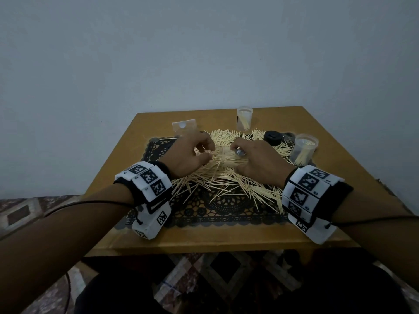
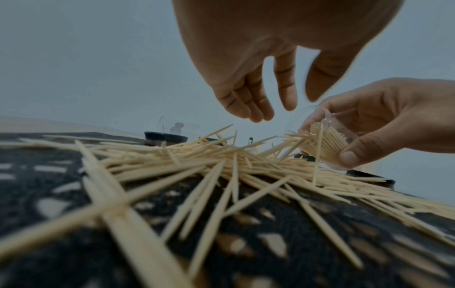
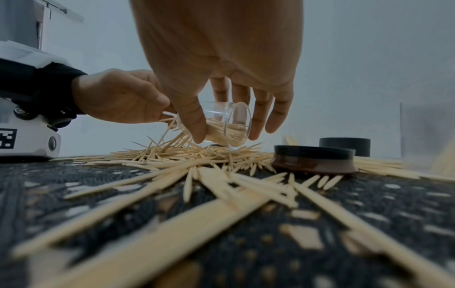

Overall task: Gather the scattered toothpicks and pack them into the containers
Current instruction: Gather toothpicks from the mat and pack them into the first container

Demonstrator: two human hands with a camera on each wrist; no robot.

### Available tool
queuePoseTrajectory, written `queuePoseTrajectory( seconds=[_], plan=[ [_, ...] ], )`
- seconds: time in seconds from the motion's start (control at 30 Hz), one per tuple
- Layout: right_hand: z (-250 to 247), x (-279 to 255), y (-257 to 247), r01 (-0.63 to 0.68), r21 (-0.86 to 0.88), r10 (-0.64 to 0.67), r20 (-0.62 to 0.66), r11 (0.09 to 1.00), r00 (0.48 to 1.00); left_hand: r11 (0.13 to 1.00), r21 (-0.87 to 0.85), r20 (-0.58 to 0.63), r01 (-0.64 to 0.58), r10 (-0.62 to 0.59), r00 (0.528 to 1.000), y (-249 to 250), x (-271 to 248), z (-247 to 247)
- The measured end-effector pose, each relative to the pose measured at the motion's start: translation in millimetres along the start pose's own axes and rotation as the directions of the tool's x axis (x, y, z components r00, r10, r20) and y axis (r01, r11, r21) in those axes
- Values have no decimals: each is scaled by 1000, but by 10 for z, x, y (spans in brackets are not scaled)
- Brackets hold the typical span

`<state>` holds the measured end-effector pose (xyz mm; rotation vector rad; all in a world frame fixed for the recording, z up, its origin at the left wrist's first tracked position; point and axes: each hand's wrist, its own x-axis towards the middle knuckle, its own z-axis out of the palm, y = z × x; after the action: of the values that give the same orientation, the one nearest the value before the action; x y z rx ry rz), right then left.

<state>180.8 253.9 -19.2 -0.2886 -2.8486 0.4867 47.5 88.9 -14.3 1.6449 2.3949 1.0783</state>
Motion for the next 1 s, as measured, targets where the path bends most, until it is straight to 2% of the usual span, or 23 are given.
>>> queuePoseTrajectory(
  seconds=[0.1, 0.17, 0.3, 0.47, 0.6, 0.8, 0.9, 1.0],
  plan=[
    [-1, 8, 5, -4, -12, 3, -12, 1000, 1000, 1000, 8, 145, 21, -22, 989, 4, -4, 16],
    [-3, 12, 3, -5, -10, 5, -12, 1000, 1000, 996, 84, 178, -7, -8, 984, 39, 8, 59],
    [0, 3, -7, -6, -1, 6, 3, 1000, 1000, 979, 186, 127, -89, 66, 990, 100, 25, 131],
    [-17, -15, -22, 3, 5, -3, 5, 1000, 1000, 988, 128, 10, -84, 83, 996, 99, 14, 125],
    [-21, -29, -47, 13, 7, -13, 10, 1000, 1000, 988, 120, -36, -92, 97, 995, 84, 22, 134],
    [-17, -28, -59, 9, 26, -9, 12, 1000, 1000, 998, 3, -78, -70, 70, 994, 91, 18, 132],
    [-27, -26, -55, -11, 22, 11, 8, 1000, 1000, 998, -7, -120, -62, 61, 991, 117, 19, 119],
    [-32, -17, -32, -49, -1, 49, -17, 999, 999, 996, 67, -197, -63, 75, 978, 131, 15, 103]
  ],
)
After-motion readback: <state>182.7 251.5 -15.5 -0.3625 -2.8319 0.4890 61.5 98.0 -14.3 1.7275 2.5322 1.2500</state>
